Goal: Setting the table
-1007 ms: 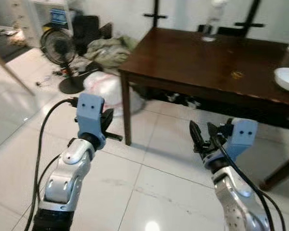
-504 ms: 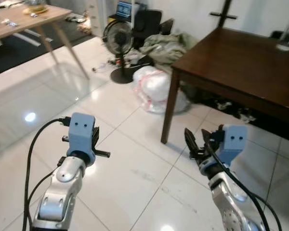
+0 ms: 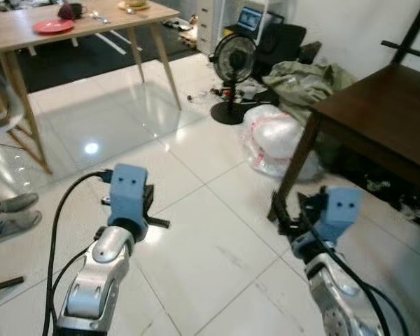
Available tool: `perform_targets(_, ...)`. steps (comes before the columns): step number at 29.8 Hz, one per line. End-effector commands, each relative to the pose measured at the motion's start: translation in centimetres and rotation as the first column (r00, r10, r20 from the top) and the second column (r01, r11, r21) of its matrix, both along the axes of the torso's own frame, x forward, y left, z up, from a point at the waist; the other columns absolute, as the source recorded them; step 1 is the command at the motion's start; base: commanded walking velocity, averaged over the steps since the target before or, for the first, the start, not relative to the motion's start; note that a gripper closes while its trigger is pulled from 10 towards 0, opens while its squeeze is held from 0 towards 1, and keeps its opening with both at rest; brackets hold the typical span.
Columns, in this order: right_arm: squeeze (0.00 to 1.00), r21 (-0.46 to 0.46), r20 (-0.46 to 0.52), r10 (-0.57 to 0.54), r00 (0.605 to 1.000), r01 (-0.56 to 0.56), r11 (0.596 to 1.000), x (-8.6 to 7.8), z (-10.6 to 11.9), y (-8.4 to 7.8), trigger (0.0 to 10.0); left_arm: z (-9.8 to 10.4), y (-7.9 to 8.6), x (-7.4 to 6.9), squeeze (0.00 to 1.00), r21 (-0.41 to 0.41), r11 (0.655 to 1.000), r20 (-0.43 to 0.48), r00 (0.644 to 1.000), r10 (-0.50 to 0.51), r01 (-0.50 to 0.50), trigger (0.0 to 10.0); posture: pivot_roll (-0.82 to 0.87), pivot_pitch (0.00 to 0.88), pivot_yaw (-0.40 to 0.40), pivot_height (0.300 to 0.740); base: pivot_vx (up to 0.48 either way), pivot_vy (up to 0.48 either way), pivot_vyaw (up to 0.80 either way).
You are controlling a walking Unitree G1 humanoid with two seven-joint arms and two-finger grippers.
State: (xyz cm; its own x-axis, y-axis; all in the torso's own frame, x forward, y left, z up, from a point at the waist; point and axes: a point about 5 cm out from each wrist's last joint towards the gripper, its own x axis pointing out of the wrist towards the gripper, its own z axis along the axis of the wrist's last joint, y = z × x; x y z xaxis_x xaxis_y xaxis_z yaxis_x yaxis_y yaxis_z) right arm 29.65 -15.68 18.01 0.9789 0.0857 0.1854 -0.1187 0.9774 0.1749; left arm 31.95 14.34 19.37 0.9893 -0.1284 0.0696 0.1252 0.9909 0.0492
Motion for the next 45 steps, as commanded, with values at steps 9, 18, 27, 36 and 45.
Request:
perform_targets(9, 0.0, -0.01, -0.013, -0.105, 0.994, 0.105, 0.994, 0.2, -0.3, -1.5, 10.0, -0.9, -0.1, 0.5, 0.0, 0.026, 1.0, -0.031, 1.0, -0.003, 0.004, 10.0, 0.11, 0.133, 0.05, 0.74, 0.151, 0.0, 0.45)
perform_targets(18, 0.0, -0.024, -0.015, -0.115, 0.993, 0.115, 0.993, 0.3, -0.6, -2.2, 10.0, -0.7, -0.6, 1.2, 0.0, 0.024, 1.0, -0.013, 1.0, 0.002, -0.002, 10.0, 0.12, 0.118, 0.035, 0.74, 0.462, 0.0, 0.0)
perform_targets(27, 0.0, -0.046, -0.003, -0.106, 0.994, 0.105, 0.993, 0.7, -0.6, -1.9, 10.0, -0.9, -0.4, 1.4, 0.0, 0.025, 1.0, -0.009, 1.0, 0.011, -0.011, 10.0, 0.12, 0.104, 0.037, 0.74, 0.472, 0.0, 0.0)
perform_targets(36, 0.0, -0.06, -0.001, -0.101, 0.995, 0.101, 0.993, 0.6, -0.7, -2.0, 10.0, -0.7, -0.7, 1.6, 0.0, 0.021, 1.0, 0.001, 1.0, 0.0, 0.0, 10.0, 0.11, 0.103, 0.04, 0.74, 0.478, 0.0, 0.07)
perform_targets(45, 0.0, -0.078, -0.004, -0.128, 0.992, 0.127, 0.989, 0.6, -0.8, -2.3, 10.0, -0.7, -0.8, 1.7, 0.0, 0.019, 1.0, -0.001, 1.0, -0.005, 0.005, 10.0, 0.11, 0.104, 0.046, 0.74, 0.476, 0.0, 0.71)
